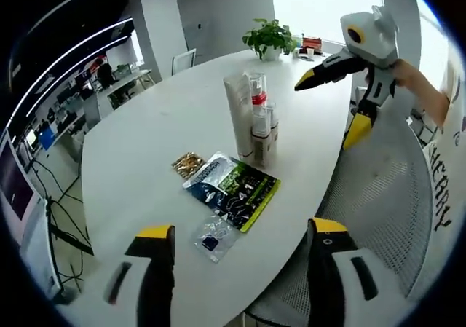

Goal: Arrange the skincare products in the storage area until every visible bottle or jar stands upright without overlapping.

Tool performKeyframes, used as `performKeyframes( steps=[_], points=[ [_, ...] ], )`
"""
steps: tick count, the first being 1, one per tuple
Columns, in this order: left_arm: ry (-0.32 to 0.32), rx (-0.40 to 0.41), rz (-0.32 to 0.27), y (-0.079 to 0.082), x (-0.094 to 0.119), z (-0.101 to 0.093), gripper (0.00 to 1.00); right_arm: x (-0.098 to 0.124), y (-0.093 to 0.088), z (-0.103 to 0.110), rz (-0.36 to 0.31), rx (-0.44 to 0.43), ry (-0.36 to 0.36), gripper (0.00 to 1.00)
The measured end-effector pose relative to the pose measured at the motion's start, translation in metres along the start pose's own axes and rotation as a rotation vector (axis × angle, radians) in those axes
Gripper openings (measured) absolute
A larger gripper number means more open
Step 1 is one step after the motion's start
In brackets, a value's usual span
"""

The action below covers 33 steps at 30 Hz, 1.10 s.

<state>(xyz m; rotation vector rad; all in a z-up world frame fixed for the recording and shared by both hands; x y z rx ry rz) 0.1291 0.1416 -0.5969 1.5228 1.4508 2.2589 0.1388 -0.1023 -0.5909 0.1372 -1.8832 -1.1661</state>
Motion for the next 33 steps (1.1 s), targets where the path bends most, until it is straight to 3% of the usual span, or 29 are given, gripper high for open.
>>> performKeyframes(
  steps=[15,21,30,33],
  points=[
    [0.028,0.056,-0.031,-0.001,-0.003,0.003,0.99,0.001,-0.007,-0.009,0.01,-0.027,-0.045,0.99],
    [0.06,0.063,-0.039,0.0,-0.007,0.008,0.99,-0.001,-0.01,-0.013,0.006,-0.038,-0.046,0.99],
    [0.044,0.061,-0.016,0.001,-0.018,0.015,0.99,-0.008,-0.014,-0.016,0.006,-0.043,-0.034,1.0],
    [0.056,0.037,-0.039,0.007,-0.023,0.021,0.99,-0.01,-0.016,-0.016,0.018,-0.034,-0.035,1.0]
  ],
)
Point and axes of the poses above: the point that each gripper's makers call its tool centre point, and the gripper's own axes: x roughly backward along the fingers, z roughly to its left, y roughly out of its top, the point moved 7 cm from there along x, roughly backward along the fingers, and after that the axes turned 4 degrees about -y, right-handed, at the moved point
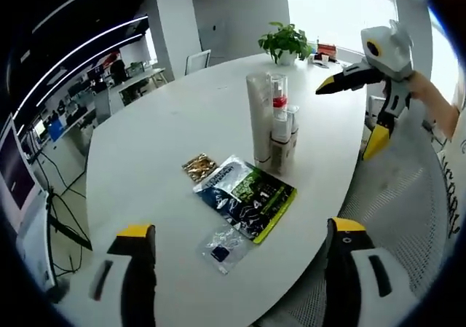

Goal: Arrange the skincare products in the storage area until every visible bottle or jar stands upright without overlapping.

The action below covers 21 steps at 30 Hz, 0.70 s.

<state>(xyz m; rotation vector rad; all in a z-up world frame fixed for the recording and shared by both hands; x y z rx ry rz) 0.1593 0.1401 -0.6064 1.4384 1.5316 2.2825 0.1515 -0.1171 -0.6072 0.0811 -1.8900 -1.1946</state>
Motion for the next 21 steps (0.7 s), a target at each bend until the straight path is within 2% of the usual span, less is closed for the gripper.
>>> performKeyframes(
  steps=[10,17,21],
  points=[
    [-0.049,-0.003,-0.009,0.017,-0.028,0.019,0.96,-0.005,-0.003,-0.003,0.02,-0.016,0.005,1.0],
    [-0.039,-0.041,0.002,0.028,-0.045,0.036,0.92,-0.006,-0.002,-0.005,0.022,-0.013,0.012,1.0],
    [-0.062,-0.075,0.011,0.035,-0.056,0.046,0.91,-0.007,-0.001,-0.005,0.02,-0.018,0.017,1.0]
  ],
)
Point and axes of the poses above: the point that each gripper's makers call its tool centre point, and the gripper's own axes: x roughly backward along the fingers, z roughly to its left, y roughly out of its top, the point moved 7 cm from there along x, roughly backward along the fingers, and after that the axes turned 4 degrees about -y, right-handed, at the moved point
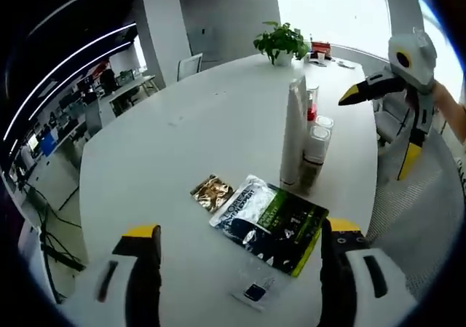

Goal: Arrange the skincare products in the storage area until every visible bottle or jar stands upright without overlapping.

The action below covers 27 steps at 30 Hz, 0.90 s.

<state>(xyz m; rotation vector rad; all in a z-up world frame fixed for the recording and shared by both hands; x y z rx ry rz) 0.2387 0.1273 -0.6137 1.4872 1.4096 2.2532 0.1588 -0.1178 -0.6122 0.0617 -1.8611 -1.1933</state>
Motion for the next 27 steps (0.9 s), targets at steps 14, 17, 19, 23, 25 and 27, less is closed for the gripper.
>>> performKeyframes(
  steps=[14,17,19,23,25,27],
  points=[
    [-0.031,-0.048,0.033,0.014,-0.033,0.031,0.77,-0.002,-0.001,-0.003,-0.002,-0.039,-0.009,1.0],
    [-0.039,-0.06,0.037,0.016,-0.041,0.035,0.72,-0.002,-0.003,-0.004,0.006,-0.033,-0.013,1.0],
    [-0.048,-0.065,0.043,0.017,-0.046,0.038,0.7,-0.002,-0.003,-0.003,0.009,-0.034,-0.014,1.0],
    [-0.059,-0.101,0.056,0.018,-0.056,0.044,0.66,-0.003,-0.006,-0.003,0.019,-0.039,-0.014,1.0],
    [-0.063,-0.114,0.069,0.019,-0.06,0.047,0.64,-0.004,-0.007,-0.003,0.023,-0.045,-0.014,1.0],
    [-0.076,-0.155,0.087,0.019,-0.064,0.048,0.62,-0.004,-0.008,-0.004,0.024,-0.048,-0.017,1.0]
  ],
)
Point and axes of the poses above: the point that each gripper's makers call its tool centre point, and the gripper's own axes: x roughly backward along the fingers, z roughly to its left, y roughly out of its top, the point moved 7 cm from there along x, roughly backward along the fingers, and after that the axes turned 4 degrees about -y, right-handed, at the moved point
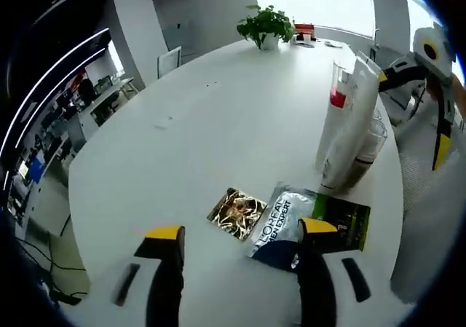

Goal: Arrange the skincare products in the storage area until every visible bottle or jar stands upright without overlapping.

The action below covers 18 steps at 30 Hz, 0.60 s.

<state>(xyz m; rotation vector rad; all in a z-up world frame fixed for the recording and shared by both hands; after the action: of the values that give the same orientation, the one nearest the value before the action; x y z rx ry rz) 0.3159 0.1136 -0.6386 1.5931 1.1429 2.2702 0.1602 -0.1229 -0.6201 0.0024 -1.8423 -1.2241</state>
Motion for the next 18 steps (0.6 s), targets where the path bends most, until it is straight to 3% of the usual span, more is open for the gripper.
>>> performKeyframes(
  steps=[3,7,11,14,18],
  points=[
    [-0.03,-0.029,0.006,0.003,-0.007,0.0,0.61,-0.001,-0.002,-0.002,0.004,-0.004,-0.007,1.0],
    [-0.034,-0.086,0.038,0.005,-0.019,0.011,0.53,-0.002,-0.003,0.0,0.01,-0.006,-0.008,1.0],
    [-0.044,-0.115,0.047,0.008,-0.027,0.018,0.58,-0.002,-0.005,0.002,0.017,-0.019,0.002,0.99],
    [-0.069,-0.131,0.062,0.008,-0.03,0.018,0.51,-0.002,-0.006,0.001,0.016,-0.028,0.0,0.99],
    [-0.117,-0.158,0.082,0.007,-0.04,0.02,0.54,-0.002,-0.006,0.0,0.018,-0.029,-0.004,0.99]
  ],
)
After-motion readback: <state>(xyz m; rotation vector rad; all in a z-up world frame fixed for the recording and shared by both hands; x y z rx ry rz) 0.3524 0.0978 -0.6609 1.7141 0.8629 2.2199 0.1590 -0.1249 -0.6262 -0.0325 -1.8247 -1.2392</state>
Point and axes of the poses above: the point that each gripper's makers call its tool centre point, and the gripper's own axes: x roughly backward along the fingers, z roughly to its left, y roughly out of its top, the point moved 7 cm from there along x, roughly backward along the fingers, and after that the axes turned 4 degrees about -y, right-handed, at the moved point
